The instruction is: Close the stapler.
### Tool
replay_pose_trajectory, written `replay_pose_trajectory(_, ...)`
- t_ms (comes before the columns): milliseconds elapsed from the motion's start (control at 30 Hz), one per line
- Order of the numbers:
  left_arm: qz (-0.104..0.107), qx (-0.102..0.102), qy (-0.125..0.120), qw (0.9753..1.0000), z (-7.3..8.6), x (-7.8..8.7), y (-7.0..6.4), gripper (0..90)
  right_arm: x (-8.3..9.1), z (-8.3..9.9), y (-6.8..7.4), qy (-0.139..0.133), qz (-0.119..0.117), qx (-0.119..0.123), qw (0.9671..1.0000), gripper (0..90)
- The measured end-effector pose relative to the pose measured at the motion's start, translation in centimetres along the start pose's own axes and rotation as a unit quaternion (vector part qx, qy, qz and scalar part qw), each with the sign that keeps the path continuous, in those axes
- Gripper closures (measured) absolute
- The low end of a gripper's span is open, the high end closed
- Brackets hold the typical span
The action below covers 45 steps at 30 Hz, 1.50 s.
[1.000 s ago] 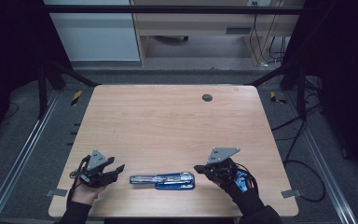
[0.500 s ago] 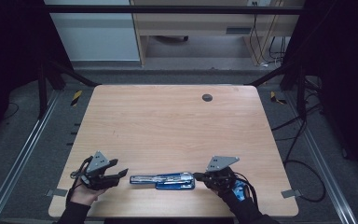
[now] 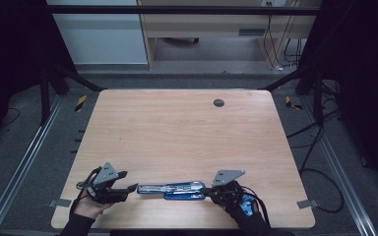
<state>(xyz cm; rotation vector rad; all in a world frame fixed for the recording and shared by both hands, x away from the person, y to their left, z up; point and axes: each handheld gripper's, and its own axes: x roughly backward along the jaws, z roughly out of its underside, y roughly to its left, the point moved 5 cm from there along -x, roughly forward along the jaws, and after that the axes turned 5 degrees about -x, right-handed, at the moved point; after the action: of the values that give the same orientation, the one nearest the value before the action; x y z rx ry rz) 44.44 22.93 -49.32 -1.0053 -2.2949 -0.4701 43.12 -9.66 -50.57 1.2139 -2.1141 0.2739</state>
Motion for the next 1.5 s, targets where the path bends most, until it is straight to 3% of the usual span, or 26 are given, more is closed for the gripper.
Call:
replay_pose_trajectory(233, -0.004, 0.002, 0.007, 1.0, 0.7, 0.6, -0.5, 46.2, -0.4, 0.4, 0.3, 0.007, 0.003, 0.002, 1.0, 90.0)
replay_pose_trajectory(400, 0.005, 0.001, 0.016, 0.9999, 1.1, 0.6, -0.8, 56.9, -0.6, 0.5, 0.4, 0.011, 0.008, 0.001, 0.9999, 90.0)
replay_pose_trajectory(533, 0.015, -0.006, 0.024, 0.9996, 1.2, 0.3, -1.0, 53.7, -0.9, 0.6, 0.5, 0.012, 0.007, 0.002, 0.9999, 90.0)
replay_pose_trajectory(667, 0.038, -0.026, 0.018, 0.9988, 0.8, 0.2, -1.4, 45.9, -0.9, 0.6, 0.5, 0.013, 0.005, 0.004, 0.9999, 90.0)
replay_pose_trajectory(800, 0.055, -0.044, 0.018, 0.9973, 0.6, -0.2, -1.6, 43.6, -0.9, 0.5, 0.4, 0.009, 0.006, 0.006, 0.9999, 90.0)
replay_pose_trajectory(1033, 0.07, -0.054, 0.028, 0.9957, 0.3, -1.4, -1.7, 42.6, -0.9, 0.4, 0.5, 0.004, 0.007, 0.006, 1.0, 90.0)
replay_pose_trajectory(1267, 0.092, -0.071, 0.042, 0.9924, 0.2, -2.5, -2.0, 42.6, -1.3, 0.5, 0.5, 0.013, 0.006, 0.006, 0.9999, 90.0)
replay_pose_trajectory(1500, 0.099, -0.077, 0.049, 0.9909, 0.4, -3.0, -2.1, 46.0, -1.4, 0.4, 0.5, 0.017, 0.006, 0.011, 0.9998, 90.0)
